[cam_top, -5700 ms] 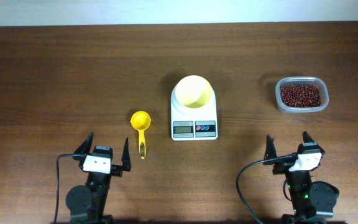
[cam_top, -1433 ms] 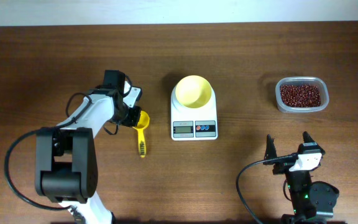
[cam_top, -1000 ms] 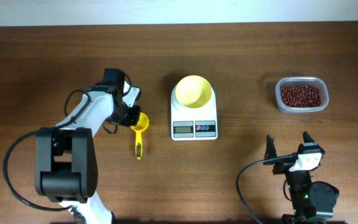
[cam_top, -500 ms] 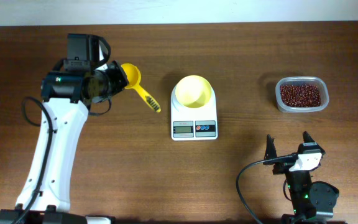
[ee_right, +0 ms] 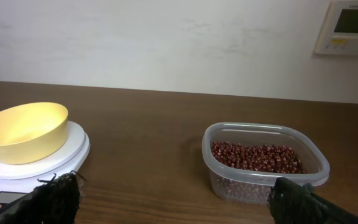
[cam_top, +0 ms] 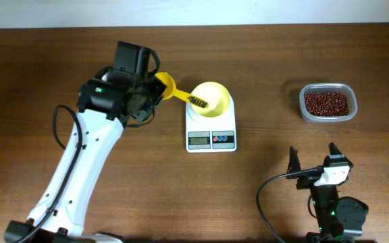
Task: Scoop item into bowl and weigh 50g on scale
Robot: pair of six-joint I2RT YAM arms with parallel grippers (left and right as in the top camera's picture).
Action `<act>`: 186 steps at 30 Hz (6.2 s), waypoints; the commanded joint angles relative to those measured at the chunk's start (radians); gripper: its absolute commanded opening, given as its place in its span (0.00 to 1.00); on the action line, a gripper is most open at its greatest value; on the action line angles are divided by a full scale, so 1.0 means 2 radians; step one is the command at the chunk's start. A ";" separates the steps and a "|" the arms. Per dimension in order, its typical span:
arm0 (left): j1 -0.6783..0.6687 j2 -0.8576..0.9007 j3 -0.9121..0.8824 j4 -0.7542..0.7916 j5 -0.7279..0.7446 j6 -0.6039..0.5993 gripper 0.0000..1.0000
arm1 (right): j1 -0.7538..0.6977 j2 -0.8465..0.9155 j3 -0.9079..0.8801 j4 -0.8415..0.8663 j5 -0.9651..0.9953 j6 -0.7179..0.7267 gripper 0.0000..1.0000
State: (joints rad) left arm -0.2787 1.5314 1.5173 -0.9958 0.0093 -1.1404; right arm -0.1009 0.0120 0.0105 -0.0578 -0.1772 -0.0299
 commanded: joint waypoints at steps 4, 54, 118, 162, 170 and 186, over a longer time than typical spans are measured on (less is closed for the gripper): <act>-0.018 -0.003 0.006 0.026 -0.061 -0.013 0.00 | 0.006 -0.003 -0.002 -0.003 0.003 0.001 0.99; -0.069 0.029 0.003 0.041 -0.059 -0.142 0.00 | 0.171 0.773 0.485 0.166 -0.481 0.378 0.99; -0.103 0.039 0.003 0.043 0.001 -0.220 0.59 | 0.185 0.773 0.485 0.214 -0.433 0.386 0.04; -0.102 -0.045 0.003 0.007 -0.146 -0.154 0.99 | 0.184 0.519 0.610 -0.403 0.200 0.294 0.04; -0.103 -0.031 0.003 0.018 -0.151 0.085 0.00 | 0.184 0.513 0.619 -0.411 0.202 0.294 0.04; -0.187 0.057 0.003 -0.030 -0.097 0.013 0.00 | 0.184 0.513 0.619 -0.431 0.183 0.293 0.04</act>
State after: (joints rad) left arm -0.6010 1.5669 1.5177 -1.0554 -0.1417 -1.0565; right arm 0.2626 1.0523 1.2213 -0.9028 0.1959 0.5644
